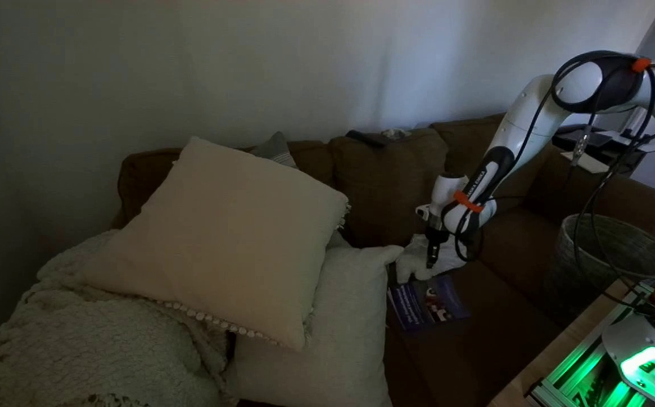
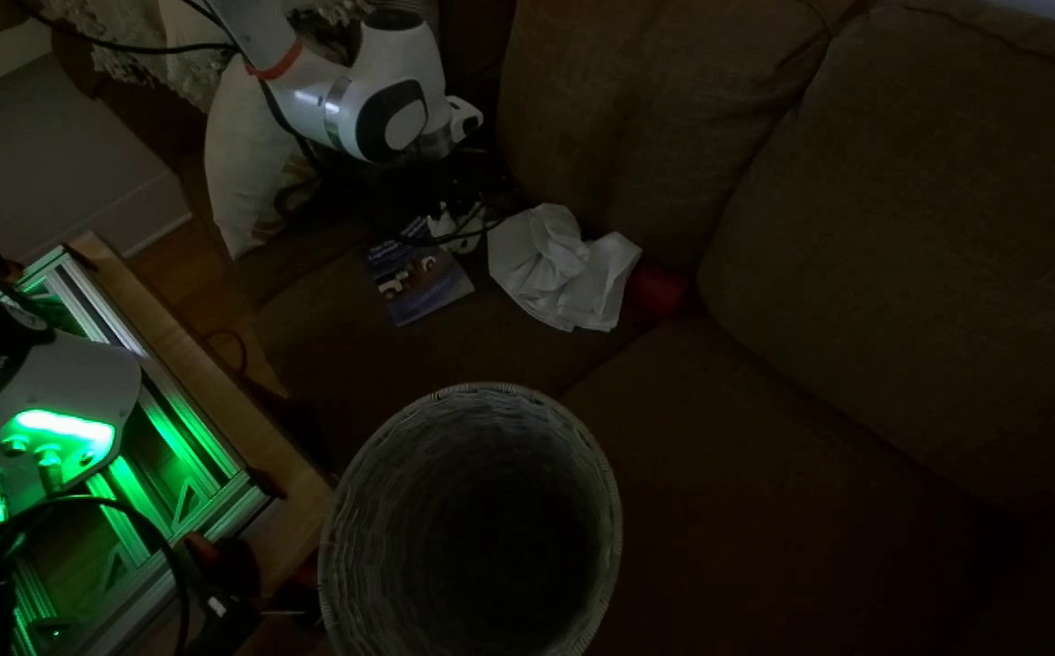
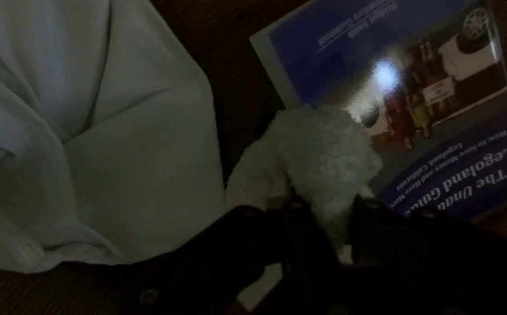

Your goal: Put the teddy bear in the basket

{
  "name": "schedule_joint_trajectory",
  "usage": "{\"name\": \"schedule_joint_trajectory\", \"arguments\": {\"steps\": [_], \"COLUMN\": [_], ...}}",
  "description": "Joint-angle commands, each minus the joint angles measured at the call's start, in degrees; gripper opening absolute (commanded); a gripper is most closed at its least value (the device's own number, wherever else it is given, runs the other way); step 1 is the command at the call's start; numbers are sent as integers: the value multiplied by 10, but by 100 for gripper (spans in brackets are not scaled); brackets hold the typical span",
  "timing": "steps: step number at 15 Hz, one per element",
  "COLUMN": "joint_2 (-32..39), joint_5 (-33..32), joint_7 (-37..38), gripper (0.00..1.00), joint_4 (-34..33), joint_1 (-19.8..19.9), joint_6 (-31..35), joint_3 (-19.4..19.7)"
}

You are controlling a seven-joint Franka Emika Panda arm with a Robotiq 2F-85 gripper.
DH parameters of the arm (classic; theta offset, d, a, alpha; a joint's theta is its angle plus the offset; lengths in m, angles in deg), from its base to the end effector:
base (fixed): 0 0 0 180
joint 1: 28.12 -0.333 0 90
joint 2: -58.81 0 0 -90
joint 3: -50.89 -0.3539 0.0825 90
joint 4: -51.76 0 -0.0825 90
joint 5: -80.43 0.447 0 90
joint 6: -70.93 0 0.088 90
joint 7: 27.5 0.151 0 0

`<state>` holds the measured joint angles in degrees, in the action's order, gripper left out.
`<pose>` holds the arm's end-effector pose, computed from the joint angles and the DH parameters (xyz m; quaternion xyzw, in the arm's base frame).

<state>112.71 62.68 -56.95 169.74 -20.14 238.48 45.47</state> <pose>0.5564 0.0039 -0.1099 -0.9322 -0.3605 0.0262 0.0185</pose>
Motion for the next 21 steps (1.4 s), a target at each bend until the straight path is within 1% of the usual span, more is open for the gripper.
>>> {"name": "schedule_joint_trajectory", "arguments": {"steps": [1, 2, 4, 6, 8, 10, 11, 12, 13, 15, 16, 17, 19, 21], "joint_2": [-115, -137, -184, -226, -260, -288, -244, -258, -268, -275, -275, -224, -246, -247], "joint_5": [-7, -2, 16, 54, 117, 203, 175, 203, 215, 221, 221, 293, 324, 350], "joint_7": [119, 145, 191, 216, 215, 193, 173, 170, 170, 171, 171, 175, 167, 165], "gripper": [5, 5, 5, 5, 5, 5, 19, 19, 19, 19, 5, 5, 5, 5], "joint_4": [143, 174, 241, 309, 376, 440, 367, 396, 414, 420, 419, 404, 406, 399], "joint_1": [-97, -125, -196, -273, -355, -428, -352, -381, -397, -405, -405, -480, -459, -453], "joint_6": [100, 132, 187, 234, 273, 304, 283, 295, 299, 299, 299, 318, 318, 320], "joint_3": [95, 125, 198, 276, 356, 424, 352, 377, 390, 395, 395, 454, 486, 525]}}
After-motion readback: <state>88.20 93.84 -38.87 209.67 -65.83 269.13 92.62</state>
